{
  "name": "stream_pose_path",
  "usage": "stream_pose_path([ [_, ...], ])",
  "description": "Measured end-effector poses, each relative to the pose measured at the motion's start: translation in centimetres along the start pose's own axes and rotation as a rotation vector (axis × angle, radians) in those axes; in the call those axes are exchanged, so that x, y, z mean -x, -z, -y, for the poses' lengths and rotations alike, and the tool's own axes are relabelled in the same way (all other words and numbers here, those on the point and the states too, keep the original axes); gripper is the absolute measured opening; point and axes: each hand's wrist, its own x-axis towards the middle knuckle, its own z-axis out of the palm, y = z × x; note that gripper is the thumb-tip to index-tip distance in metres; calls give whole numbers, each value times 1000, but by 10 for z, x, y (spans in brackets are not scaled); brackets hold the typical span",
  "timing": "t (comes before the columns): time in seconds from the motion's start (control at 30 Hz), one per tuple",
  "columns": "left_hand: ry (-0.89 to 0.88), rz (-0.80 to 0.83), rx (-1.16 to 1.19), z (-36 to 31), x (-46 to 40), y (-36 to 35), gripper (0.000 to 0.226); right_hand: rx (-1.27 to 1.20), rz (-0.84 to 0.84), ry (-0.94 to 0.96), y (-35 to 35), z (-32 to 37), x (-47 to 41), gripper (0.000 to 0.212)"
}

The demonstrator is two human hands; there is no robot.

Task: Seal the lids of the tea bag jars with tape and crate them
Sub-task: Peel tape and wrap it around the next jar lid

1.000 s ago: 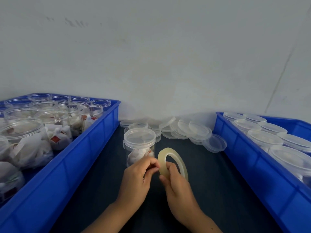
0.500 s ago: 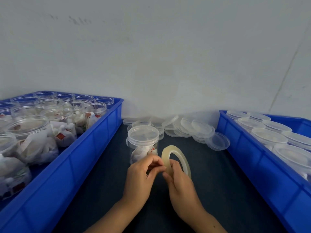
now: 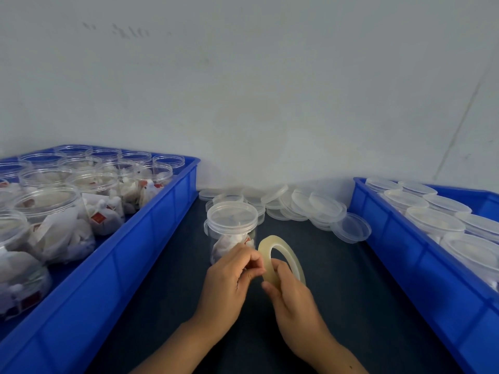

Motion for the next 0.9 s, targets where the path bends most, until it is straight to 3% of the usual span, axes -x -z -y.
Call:
stream_pose_path([
  [0.2, -48, 73, -150, 1, -1, 0, 17, 119, 21, -19, 8, -1, -4, 18],
  [0.5, -23, 72, -134, -7, -3, 0, 25, 244, -17, -75, 24, 1, -9, 39],
  [0.7, -7, -61, -174, -9, -6, 7, 19, 49, 14, -76, 30, -2, -13, 24],
  [0.8, -122, -151, -241, -10, -8, 13, 20, -13, -69, -118, 27, -4, -12, 25],
  [0.9, -80, -390, -204, 0, -14, 20, 45, -8, -166, -143, 30, -6, -13, 22],
])
